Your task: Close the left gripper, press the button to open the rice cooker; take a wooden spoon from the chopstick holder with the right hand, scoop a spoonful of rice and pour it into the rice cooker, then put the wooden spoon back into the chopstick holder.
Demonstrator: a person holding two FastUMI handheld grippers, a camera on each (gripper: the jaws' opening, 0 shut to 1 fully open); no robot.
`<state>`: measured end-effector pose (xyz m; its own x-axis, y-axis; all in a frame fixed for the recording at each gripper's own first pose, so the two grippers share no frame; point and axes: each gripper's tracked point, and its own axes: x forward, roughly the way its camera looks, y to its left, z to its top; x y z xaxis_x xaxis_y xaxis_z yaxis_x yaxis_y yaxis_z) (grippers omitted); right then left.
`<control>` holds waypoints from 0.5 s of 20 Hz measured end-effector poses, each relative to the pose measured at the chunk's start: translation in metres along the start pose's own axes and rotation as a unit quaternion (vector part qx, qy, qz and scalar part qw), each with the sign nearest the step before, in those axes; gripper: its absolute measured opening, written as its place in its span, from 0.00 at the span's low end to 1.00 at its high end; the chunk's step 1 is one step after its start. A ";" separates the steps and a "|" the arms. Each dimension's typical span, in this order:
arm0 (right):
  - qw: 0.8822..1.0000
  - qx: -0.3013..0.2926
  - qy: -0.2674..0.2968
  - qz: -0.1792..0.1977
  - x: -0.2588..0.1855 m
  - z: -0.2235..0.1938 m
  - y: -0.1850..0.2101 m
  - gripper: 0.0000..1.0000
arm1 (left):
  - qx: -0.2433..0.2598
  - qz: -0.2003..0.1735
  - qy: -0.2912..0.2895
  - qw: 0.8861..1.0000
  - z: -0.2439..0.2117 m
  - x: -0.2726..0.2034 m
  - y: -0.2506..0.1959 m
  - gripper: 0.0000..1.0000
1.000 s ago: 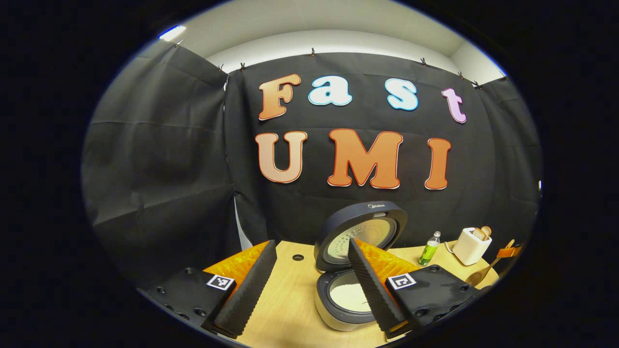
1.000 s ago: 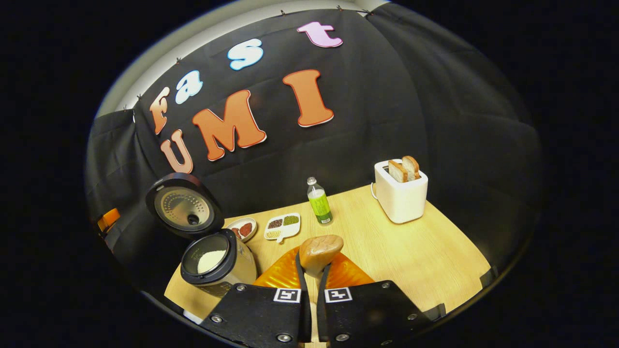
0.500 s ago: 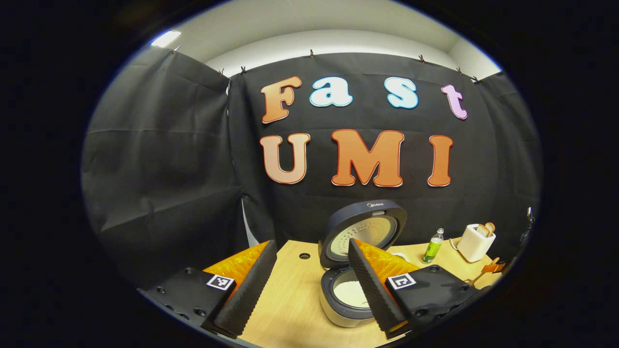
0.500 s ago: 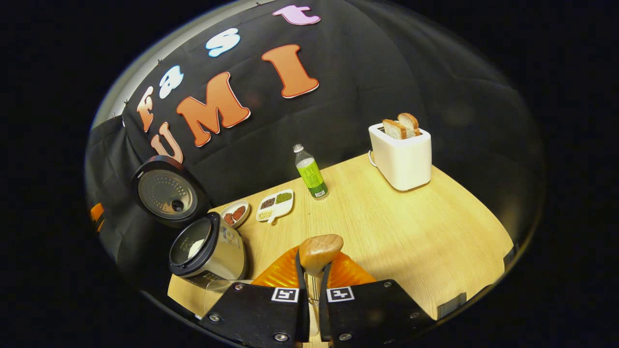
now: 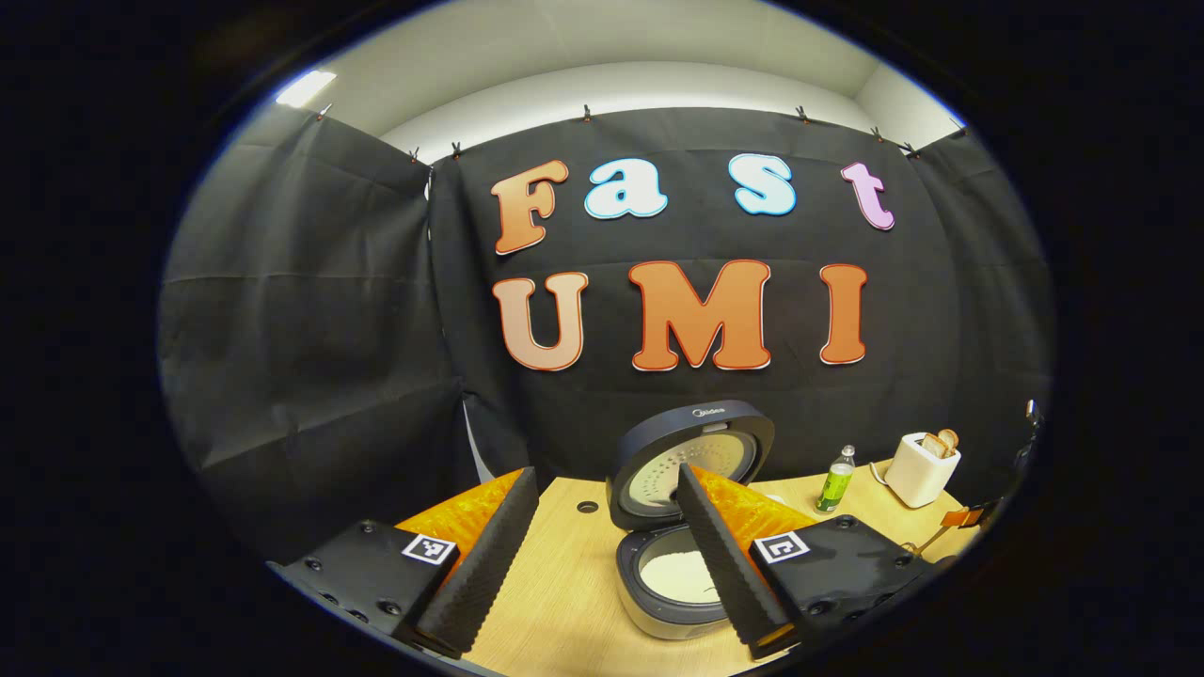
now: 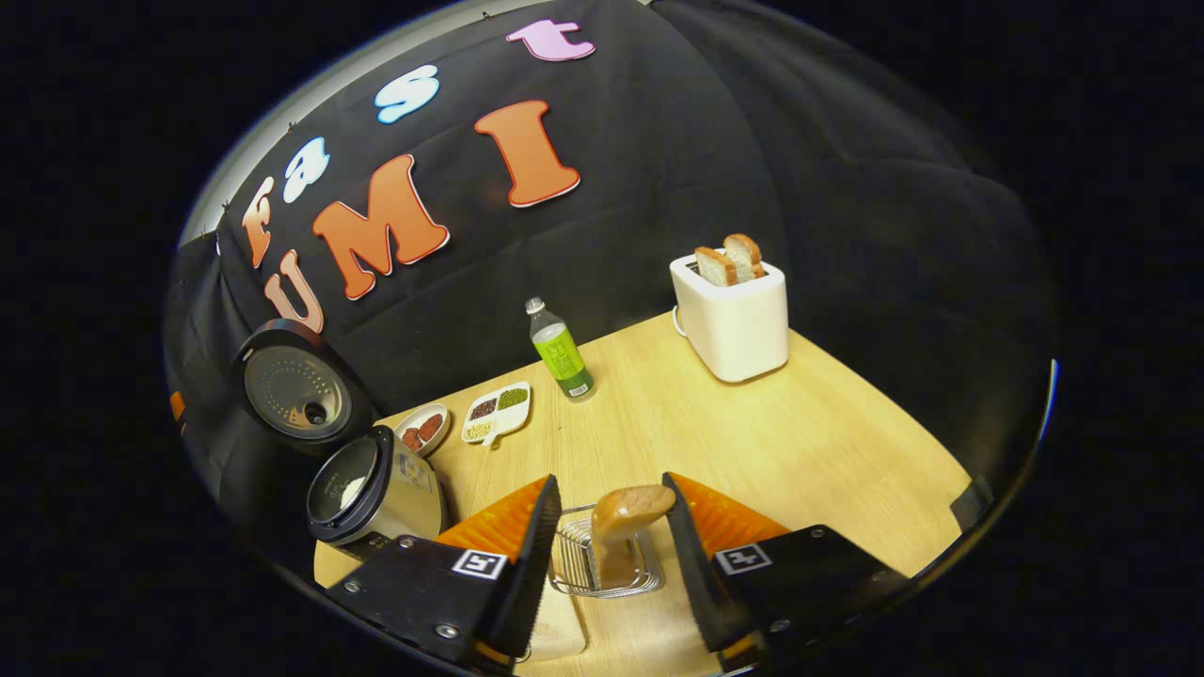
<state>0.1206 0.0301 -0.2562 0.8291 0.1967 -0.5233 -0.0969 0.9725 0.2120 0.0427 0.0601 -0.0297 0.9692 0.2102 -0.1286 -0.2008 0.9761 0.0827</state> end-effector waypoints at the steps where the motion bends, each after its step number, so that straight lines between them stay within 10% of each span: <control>1: 1.000 -0.014 -0.013 -0.012 -0.005 0.011 -0.007 0.73 | -0.001 -0.005 -0.002 1.000 0.006 0.002 -0.005 1.00; 4: 0.996 -0.053 -0.056 -0.041 -0.031 0.053 -0.018 0.95 | 0.000 -0.021 -0.005 1.000 0.016 0.015 -0.027 1.00; 10: 0.987 -0.079 -0.122 -0.061 -0.080 0.124 -0.015 0.95 | -0.009 -0.061 0.006 0.998 0.046 0.066 -0.082 1.00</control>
<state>0.1240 -0.0156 -0.1155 0.9463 0.0596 -0.3178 -0.0571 0.9982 0.0174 0.1300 -0.0090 0.0007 0.9847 0.0903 -0.1488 -0.0840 0.9953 0.0478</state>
